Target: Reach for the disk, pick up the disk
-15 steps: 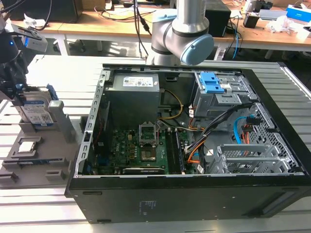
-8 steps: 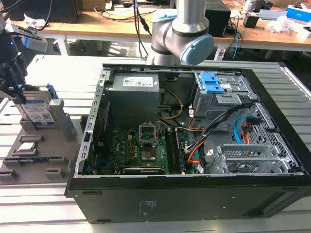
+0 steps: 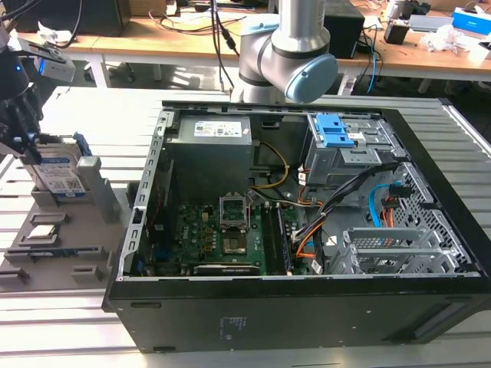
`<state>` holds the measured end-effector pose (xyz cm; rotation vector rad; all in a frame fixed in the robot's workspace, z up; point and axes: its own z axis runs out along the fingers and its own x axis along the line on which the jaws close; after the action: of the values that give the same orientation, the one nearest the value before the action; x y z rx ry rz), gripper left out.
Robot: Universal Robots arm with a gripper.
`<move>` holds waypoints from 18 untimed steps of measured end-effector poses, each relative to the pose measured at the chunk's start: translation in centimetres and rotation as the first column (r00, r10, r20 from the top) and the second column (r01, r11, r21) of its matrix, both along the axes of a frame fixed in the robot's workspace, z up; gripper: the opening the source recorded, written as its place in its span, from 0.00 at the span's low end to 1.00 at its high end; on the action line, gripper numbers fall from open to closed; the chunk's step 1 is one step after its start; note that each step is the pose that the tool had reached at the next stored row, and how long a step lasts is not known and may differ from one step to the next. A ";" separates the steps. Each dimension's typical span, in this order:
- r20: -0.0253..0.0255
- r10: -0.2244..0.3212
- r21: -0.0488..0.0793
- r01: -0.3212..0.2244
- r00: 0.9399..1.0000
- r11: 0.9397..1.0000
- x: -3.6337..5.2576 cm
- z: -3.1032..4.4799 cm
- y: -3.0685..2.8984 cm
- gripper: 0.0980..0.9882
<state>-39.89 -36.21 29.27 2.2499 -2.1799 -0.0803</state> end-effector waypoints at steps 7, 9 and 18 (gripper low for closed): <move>0.000 0.000 0.000 0.000 1.000 1.000 0.00 0.00 0.00 0.30; 0.000 0.000 0.000 0.000 1.000 1.000 0.02 0.20 0.01 0.30; -0.001 0.000 0.000 0.000 1.000 1.000 0.03 1.56 0.02 0.30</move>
<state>-39.87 -36.19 30.83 2.2495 -2.1795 -0.0810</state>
